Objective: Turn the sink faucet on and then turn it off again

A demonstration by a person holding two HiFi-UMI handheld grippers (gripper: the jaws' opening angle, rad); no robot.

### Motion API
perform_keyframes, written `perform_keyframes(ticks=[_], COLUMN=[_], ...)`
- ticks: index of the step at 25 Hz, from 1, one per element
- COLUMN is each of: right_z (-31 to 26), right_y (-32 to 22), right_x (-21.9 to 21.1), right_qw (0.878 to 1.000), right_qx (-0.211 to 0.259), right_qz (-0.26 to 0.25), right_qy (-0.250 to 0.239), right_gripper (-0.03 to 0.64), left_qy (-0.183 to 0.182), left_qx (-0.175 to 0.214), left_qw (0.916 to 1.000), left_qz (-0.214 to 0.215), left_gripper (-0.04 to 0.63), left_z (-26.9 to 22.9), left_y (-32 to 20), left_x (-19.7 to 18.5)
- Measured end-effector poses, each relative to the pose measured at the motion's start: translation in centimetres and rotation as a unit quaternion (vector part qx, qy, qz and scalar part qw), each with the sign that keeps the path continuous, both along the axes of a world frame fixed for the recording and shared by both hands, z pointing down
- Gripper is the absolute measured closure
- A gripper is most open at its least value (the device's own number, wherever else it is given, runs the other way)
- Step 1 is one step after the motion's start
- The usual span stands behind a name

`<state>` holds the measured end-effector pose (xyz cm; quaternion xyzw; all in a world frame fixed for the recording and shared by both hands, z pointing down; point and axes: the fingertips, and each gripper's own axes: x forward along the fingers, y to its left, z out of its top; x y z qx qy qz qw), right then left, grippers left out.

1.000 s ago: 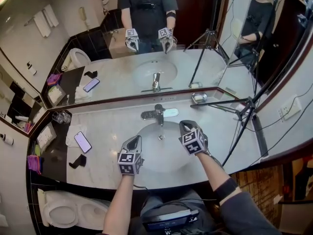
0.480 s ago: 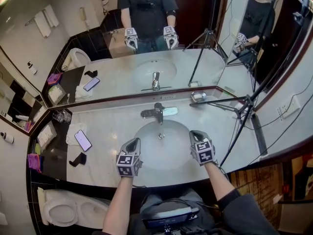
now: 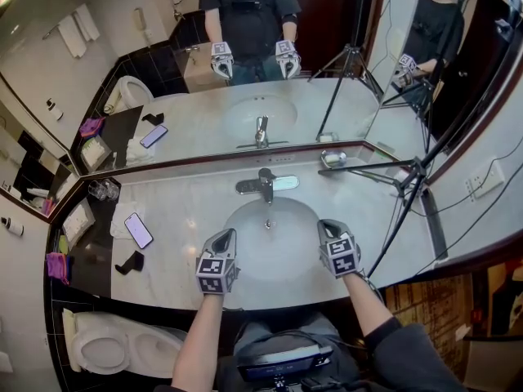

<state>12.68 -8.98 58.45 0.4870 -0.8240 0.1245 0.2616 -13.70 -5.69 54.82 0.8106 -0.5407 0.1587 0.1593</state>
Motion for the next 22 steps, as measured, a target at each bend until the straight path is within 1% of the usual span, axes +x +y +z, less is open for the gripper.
perform_keyframes(ticks=[3,6,10,11,14,16,18,20,22], right_z=[0.1,0.1,1.0,1.1,1.0,1.2,1.7,2.2,2.6], right_y=[-0.6,-1.7,-3.9,-4.6,-6.8,-8.3,-9.8,-11.1,-12.4], right_x=[-0.4,-1.0,-2.6,-3.1,-4.8,-5.8,-6.9,-8.2,-9.6], right_qw=[1.0,0.998,0.991,0.987,0.974,0.964,0.953,0.938,0.921], right_qx=[0.007,0.021,0.044,0.051,0.079,0.096,0.108,0.121,0.136], right_qz=[-0.012,-0.03,-0.068,-0.08,-0.117,-0.138,-0.16,-0.188,-0.216], right_qy=[0.021,0.057,0.111,0.127,0.175,0.204,0.232,0.263,0.293], right_gripper=[0.597,0.595,0.59,0.572,0.559,0.527,0.526,0.487,0.463], left_qy=[0.0,-0.002,-0.006,-0.008,-0.008,-0.006,-0.003,0.003,0.008], left_qx=[-0.002,-0.004,-0.004,-0.003,0.002,0.0,-0.003,-0.007,-0.01], left_qw=[1.0,1.0,1.0,1.0,1.0,1.0,1.0,1.0,0.9999], left_qz=[0.0,0.001,0.002,0.002,0.002,0.0,-0.001,0.0,0.002], left_gripper=[0.595,0.595,0.595,0.595,0.595,0.595,0.595,0.595,0.595], left_z=[0.2,0.4,0.7,0.8,1.2,1.7,2.2,2.4,2.6], left_y=[-0.4,-1.0,-2.1,-2.4,-3.5,-4.2,-4.8,-5.1,-5.5], left_x=[0.2,0.4,0.7,0.8,1.1,1.3,1.5,1.8,2.0])
